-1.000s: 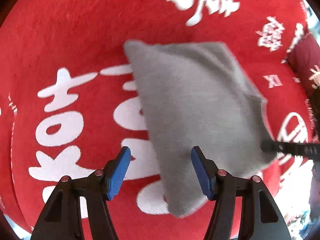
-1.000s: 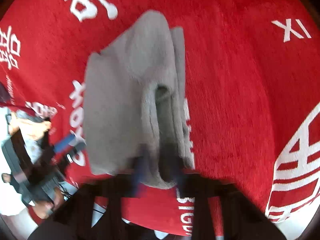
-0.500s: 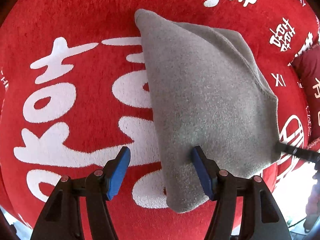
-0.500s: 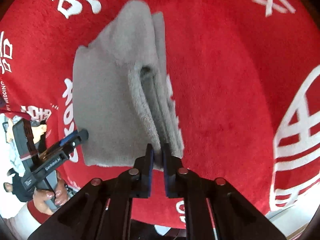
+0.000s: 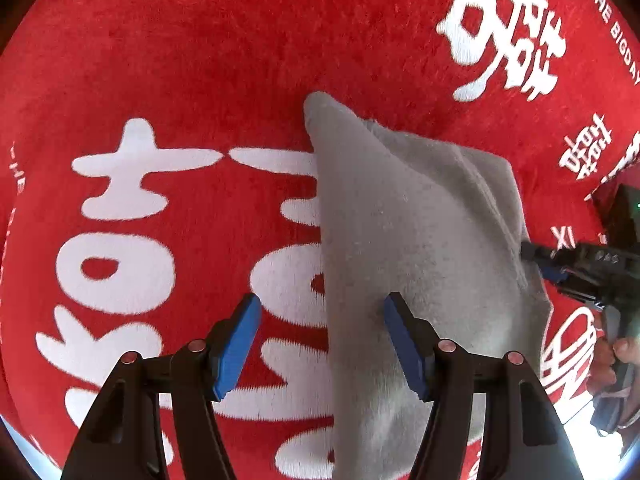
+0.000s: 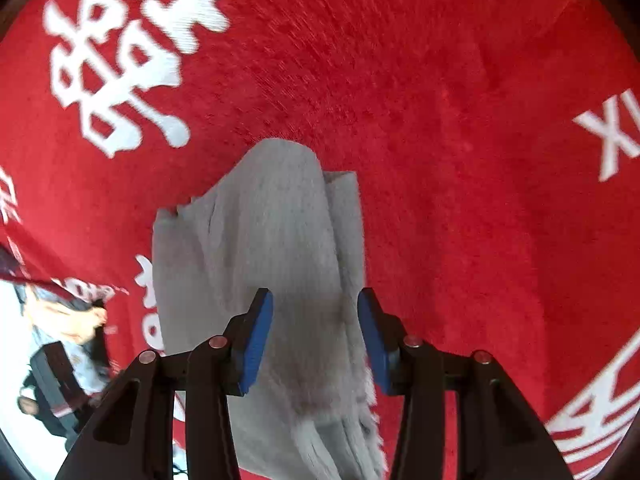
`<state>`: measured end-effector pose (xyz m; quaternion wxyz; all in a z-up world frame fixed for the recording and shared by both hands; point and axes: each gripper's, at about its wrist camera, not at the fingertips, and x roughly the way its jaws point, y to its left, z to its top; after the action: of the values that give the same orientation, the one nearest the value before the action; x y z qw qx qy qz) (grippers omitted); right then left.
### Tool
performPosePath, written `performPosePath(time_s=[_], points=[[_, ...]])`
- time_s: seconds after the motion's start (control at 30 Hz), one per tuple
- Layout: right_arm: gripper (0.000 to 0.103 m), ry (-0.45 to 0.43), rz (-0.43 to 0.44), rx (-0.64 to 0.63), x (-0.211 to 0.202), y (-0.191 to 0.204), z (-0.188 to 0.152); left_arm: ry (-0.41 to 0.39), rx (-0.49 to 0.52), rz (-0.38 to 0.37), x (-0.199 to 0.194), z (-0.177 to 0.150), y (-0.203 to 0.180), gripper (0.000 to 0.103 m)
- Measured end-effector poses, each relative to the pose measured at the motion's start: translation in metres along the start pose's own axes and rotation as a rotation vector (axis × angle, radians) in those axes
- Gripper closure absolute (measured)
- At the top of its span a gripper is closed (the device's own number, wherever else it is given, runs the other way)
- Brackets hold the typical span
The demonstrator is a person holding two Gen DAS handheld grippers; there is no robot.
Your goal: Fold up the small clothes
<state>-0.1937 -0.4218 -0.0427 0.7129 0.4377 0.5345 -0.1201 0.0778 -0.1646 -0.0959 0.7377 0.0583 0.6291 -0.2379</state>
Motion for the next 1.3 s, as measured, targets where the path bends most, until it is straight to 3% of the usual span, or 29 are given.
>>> performPosePath(time_s=[0.03,0.13,0.67,1.3], points=[[0.088,0.016,-0.005,0.005,0.004,-0.001,0.0,0.006,0.005,0.0,0.006,0.001,-0.002,0.037],[0.089,0.023,-0.053,-0.004,0.009,-0.01,-0.007,-0.003,-0.016,0.009,0.01,-0.001,-0.001,0.027],[0.088,0.001,-0.083,-0.042,-0.005,0.007,-0.04,0.006,-0.008,0.02,0.003,-0.003,-0.004,0.027],[0.087,-0.007,-0.073,-0.031,-0.018,0.005,-0.046,-0.003,0.028,0.043,0.002,-0.003,-0.013,0.027]])
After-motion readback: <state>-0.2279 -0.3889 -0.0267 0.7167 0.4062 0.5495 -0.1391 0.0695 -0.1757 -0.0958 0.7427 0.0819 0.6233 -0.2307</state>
